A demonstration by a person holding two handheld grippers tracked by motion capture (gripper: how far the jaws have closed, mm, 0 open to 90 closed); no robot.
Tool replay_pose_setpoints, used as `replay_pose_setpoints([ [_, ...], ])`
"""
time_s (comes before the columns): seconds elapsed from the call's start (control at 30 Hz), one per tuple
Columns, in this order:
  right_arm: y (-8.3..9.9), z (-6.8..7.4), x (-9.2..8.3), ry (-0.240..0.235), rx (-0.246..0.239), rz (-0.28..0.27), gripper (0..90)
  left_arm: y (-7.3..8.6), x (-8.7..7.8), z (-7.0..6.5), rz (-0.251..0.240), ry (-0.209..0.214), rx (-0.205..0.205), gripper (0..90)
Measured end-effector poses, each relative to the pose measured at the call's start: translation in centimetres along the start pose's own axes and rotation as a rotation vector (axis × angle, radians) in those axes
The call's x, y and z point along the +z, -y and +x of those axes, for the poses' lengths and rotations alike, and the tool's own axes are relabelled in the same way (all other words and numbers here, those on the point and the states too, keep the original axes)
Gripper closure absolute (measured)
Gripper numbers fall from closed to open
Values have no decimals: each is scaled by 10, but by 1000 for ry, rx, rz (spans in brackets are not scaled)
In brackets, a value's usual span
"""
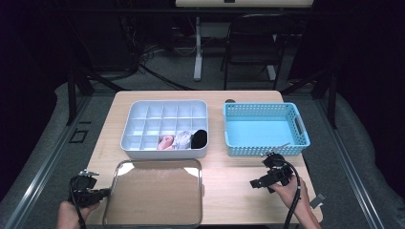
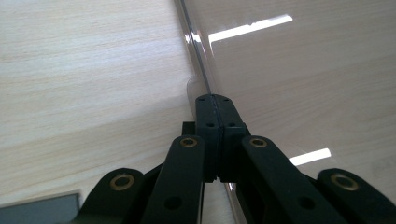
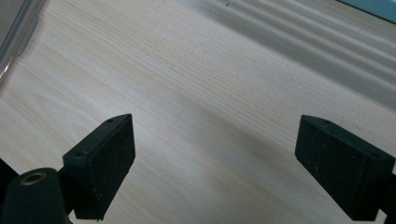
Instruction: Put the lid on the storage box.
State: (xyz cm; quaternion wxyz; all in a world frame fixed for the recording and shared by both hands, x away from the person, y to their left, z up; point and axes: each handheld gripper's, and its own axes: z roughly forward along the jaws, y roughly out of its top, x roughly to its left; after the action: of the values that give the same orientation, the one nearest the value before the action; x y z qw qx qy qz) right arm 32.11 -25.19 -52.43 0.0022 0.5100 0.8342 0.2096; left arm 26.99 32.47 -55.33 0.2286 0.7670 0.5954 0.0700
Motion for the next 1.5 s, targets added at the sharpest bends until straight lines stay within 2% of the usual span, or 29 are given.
replay_pose_setpoints([
  [0.03, 0, 1, 1, -9, 11, -11, 116, 0, 0, -1, 0, 3, -3, 900],
  [0.1, 0, -1, 0, 12, -8, 12, 116, -1, 1, -3, 0, 5, 1, 900],
  [0.13, 1, 0, 1, -1, 10, -7, 116, -1, 2, -5, 2, 10, -1, 900],
  [0.33, 0, 0, 0, 5, -7, 9, 113, -3, 4, -10, 4, 22, -9, 900],
  [0.53, -1, 1, 1, 5, -11, 17, 113, -8, 7, -19, 16, 31, 16, 900],
  [0.57, 0, 0, 1, 18, -17, 25, 113, -9, 8, -21, 19, 33, 22, 900],
  [0.6, 1, 1, 2, 16, 5, -1, 114, -10, 9, -23, 22, 40, 28, 900],
  [0.63, 0, 0, 1, 16, -4, 13, 114, -11, 10, -26, 20, 42, 33, 900],
  [0.8, 1, 0, -1, 13, -4, 13, 114, -16, 14, -38, 27, 49, 52, 900],
  [0.9, 1, 0, -1, 12, -3, 12, 116, -18, 16, -42, 29, 55, 47, 900],
  [0.97, 1, 0, 0, 1, 4, 3, 116, -19, 17, -43, 29, 81, 44, 900],
  [1.0, 1, 0, 0, 16, 1, 7, 116, -19, 18, -44, 27, 87, 43, 900],
  [1.17, 1, -1, 1, -1, 4, 10, 116, -21, 20, -51, 24, 92, 46, 900],
  [1.27, 2, -1, 3, 2, 7, 11, 117, -22, 21, -54, 20, 98, 43, 900],
  [1.3, 1, -2, 3, 12, -6, 27, 118, -22, 22, -54, 19, 100, 38, 900],
  [1.5, 3, -2, 2, 3, 7, 12, 125, -25, 24, -62, 28, 104, 43, 900],
])
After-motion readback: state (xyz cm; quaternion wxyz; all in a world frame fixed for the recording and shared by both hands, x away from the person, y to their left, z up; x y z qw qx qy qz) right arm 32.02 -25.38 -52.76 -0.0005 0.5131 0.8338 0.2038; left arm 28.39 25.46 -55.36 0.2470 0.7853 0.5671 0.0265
